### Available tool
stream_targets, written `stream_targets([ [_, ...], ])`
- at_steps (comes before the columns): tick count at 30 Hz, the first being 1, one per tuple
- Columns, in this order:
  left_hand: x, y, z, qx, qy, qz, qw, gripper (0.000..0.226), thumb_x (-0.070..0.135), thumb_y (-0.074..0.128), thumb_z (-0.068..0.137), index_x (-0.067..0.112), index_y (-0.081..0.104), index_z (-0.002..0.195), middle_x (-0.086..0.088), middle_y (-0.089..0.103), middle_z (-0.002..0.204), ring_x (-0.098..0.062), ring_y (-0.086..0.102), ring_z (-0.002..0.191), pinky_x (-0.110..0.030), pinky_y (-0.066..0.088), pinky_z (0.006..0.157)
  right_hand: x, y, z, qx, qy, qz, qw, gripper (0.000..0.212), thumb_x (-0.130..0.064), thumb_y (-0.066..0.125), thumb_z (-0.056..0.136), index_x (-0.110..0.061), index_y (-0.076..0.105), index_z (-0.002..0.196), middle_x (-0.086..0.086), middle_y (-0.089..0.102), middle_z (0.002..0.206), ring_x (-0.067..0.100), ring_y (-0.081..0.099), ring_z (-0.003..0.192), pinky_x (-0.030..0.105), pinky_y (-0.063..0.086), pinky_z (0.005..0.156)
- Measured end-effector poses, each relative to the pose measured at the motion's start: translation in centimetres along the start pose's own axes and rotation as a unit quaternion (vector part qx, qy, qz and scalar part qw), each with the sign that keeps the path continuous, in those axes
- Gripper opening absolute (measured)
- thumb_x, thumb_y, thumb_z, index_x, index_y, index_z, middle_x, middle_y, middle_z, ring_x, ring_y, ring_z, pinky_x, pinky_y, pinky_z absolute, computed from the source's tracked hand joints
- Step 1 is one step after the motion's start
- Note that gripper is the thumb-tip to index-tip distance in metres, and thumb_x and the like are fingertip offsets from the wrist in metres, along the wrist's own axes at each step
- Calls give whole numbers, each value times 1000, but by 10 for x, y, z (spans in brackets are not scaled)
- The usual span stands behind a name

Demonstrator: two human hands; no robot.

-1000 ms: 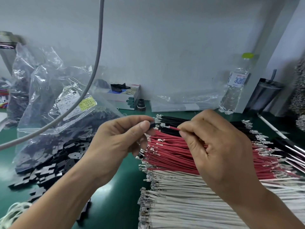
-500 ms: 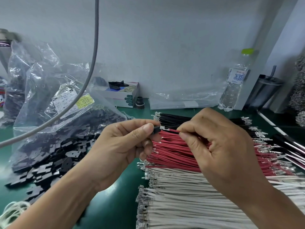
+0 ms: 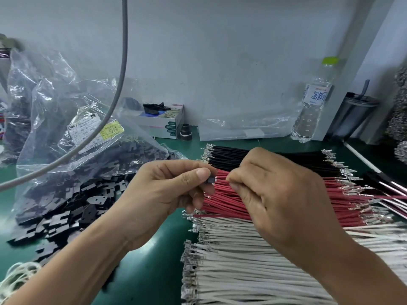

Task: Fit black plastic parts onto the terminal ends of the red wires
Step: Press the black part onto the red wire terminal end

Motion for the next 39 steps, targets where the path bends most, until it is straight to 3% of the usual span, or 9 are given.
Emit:
stream_targets([
  [7,24,4,-8,67,146,192,968,22,19,82,72,25,83,93,-5,77,72,-12,68,55,-17,52,53,19,3,-1,-15,80,76,994,13,-32,62,94,-24,72,90,-16,57,84,5,56,72,23,48,63],
  [11,15,4,-7,53,103,150,982,15,25,80,75,18,83,89,-11,74,67,-21,66,47,-27,50,46,14,5,-1,-14,74,97,992,11,-26,62,93,-21,70,87,-14,56,83,4,54,71,17,43,66],
  [18,10,2,-8,33,62,122,990,23,25,80,74,10,81,91,-15,75,72,-25,67,47,-26,48,44,8,0,0,-28,59,111,992,12,-30,63,92,-24,71,86,-17,57,81,5,57,70,27,50,60],
  [23,4,6,-5,28,58,129,990,18,25,81,77,12,81,89,-14,76,74,-25,66,46,-19,42,42,4,-21,-18,-8,55,6,998,9,-32,68,88,-25,73,91,-14,58,88,13,52,82,30,45,63],
  [28,2,0,-5,65,72,138,986,21,34,81,77,16,80,86,-11,76,74,-23,64,46,-22,39,42,-24,8,-50,-217,36,32,975,21,-59,59,71,-42,70,72,-23,54,72,0,54,66,7,29,54],
  [32,-1,5,-6,63,74,129,987,19,32,82,76,15,81,86,-13,76,73,-20,61,43,-16,41,43,-23,14,-51,-232,80,56,968,10,-46,72,59,-39,65,62,-23,54,65,-2,51,61,6,27,53],
  [34,0,5,-6,65,77,125,987,18,30,82,76,14,80,86,-13,76,73,-20,61,42,-16,41,43,-21,14,-50,-238,103,68,963,10,-43,70,65,-36,63,68,-20,56,71,-2,51,65,7,30,54],
  [37,2,1,-6,66,76,118,988,17,28,82,75,16,81,88,-13,76,73,-19,61,43,-20,39,42,-9,7,-43,-205,137,152,957,12,-47,53,89,-40,57,98,-22,60,96,2,57,86,16,44,67],
  [39,2,-2,-5,69,68,106,990,17,26,83,73,18,83,89,-16,74,70,-19,61,44,-23,41,42,1,-6,-34,-149,158,200,955,10,-41,55,93,-37,63,93,-21,63,94,3,60,86,14,45,67],
])
Point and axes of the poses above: each hand's wrist, its own z-axis towards the middle knuckle, its own y-axis out of the palm, x = y × z, the point moved 8 cm from there along z, towards the middle knuckle
